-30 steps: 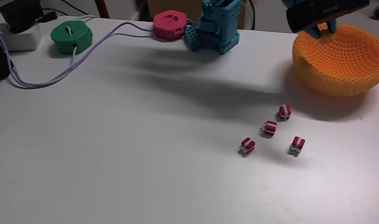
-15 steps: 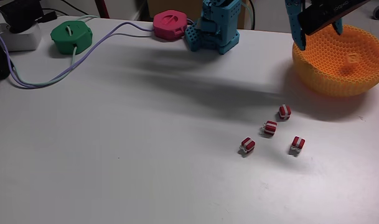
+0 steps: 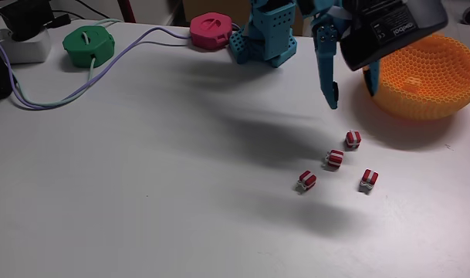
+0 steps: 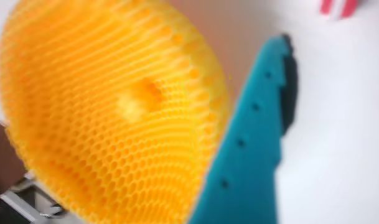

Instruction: Place cube pieces into the yellow basket

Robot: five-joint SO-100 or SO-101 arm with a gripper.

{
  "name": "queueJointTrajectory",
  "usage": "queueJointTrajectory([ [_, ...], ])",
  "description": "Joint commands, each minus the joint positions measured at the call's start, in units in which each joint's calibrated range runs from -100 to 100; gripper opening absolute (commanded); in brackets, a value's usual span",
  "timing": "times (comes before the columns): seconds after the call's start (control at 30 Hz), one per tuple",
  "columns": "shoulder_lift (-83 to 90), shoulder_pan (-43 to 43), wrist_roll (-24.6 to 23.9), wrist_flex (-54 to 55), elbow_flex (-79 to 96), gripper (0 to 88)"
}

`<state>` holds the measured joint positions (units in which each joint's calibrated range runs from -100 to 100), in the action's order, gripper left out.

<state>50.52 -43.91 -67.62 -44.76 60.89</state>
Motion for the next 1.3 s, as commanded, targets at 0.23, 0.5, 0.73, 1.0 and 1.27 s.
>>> queueJointTrajectory([
  [0.23, -12.0, -4.6, -6.1, 13.1, 1.7, 24.0],
  [0.5, -21.4, -3.8, -5.7, 21.6, 0.8, 23.3],
  [0.73, -27.0, -2.7, -4.6, 26.9, 1.1, 23.4],
  [1.0, -30.8, -2.6, -3.9, 31.6, 1.9, 22.2],
  [1.27, -32.0, -2.7, -3.2, 34.4, 3.6, 0.0],
])
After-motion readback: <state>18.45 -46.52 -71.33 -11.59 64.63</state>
